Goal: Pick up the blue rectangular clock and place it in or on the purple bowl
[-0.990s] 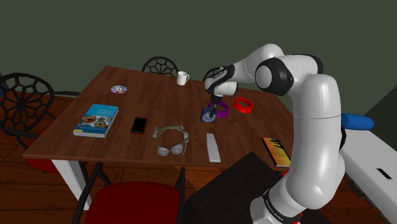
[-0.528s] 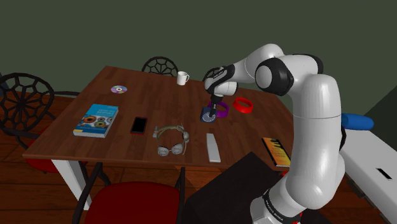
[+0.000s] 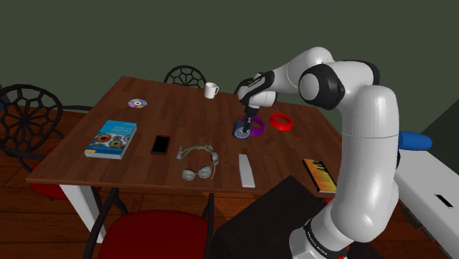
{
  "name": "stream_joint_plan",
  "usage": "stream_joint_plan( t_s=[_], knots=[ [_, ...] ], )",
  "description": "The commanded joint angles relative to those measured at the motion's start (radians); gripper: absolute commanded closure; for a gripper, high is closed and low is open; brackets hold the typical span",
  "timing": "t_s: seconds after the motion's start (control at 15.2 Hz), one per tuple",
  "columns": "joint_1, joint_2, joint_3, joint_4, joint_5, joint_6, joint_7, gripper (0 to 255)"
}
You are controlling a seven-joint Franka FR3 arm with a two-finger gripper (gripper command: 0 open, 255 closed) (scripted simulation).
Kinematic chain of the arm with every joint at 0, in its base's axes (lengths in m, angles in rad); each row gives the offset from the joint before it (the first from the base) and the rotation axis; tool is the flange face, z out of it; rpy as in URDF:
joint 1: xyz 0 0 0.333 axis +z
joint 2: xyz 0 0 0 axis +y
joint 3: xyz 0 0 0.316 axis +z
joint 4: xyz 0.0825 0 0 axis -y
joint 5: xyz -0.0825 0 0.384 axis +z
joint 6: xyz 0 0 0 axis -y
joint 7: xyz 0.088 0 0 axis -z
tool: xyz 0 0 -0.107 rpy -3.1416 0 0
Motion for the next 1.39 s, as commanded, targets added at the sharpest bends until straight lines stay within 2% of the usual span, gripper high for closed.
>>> stream_joint_plan(
  t_s=[0.0, 1.12, 1.32],
  knots=[
    [0.004, -0.017, -0.006, 0.002, -0.008, -0.018, 0.006, 255],
    [0.034, -0.157, -0.048, 0.039, -0.078, -0.188, 0.051, 255],
    [-0.025, -0.088, -0.052, 0.154, -0.054, -0.24, -0.006, 255]
  ],
)
